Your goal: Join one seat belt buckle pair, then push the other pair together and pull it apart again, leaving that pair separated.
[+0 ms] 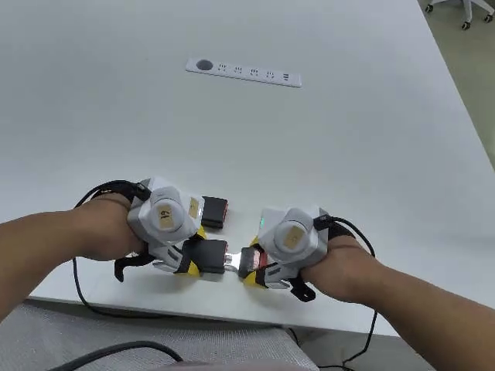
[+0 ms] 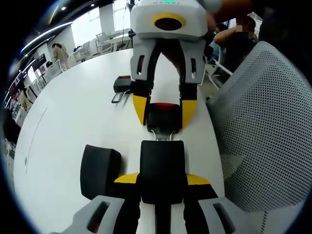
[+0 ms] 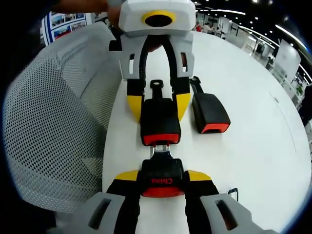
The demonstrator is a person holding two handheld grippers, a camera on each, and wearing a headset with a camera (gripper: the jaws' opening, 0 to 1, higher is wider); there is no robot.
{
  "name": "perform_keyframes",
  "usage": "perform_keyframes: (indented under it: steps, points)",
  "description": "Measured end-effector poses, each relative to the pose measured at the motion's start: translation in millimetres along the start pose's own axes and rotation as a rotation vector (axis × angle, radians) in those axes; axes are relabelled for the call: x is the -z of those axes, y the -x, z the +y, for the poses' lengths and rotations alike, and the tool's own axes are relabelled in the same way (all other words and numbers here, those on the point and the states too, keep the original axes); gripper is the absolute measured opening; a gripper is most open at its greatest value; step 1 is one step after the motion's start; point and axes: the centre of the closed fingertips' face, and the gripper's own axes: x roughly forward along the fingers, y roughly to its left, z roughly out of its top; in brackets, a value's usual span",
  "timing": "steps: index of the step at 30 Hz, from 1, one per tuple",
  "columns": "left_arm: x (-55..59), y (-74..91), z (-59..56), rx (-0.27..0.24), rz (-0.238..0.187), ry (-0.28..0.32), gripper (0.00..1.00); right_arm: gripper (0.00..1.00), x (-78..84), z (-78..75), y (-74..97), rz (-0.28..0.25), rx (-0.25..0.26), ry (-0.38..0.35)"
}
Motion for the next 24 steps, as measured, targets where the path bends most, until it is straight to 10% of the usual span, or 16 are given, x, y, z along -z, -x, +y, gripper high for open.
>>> perform_keyframes:
  steps: [24]
  points:
    - [-1.2,0.7,0.3,0.002,0.015,-0.011,0.35,0.31,-15.7,0.0,-15.4,0.005,-0.011,0.002]
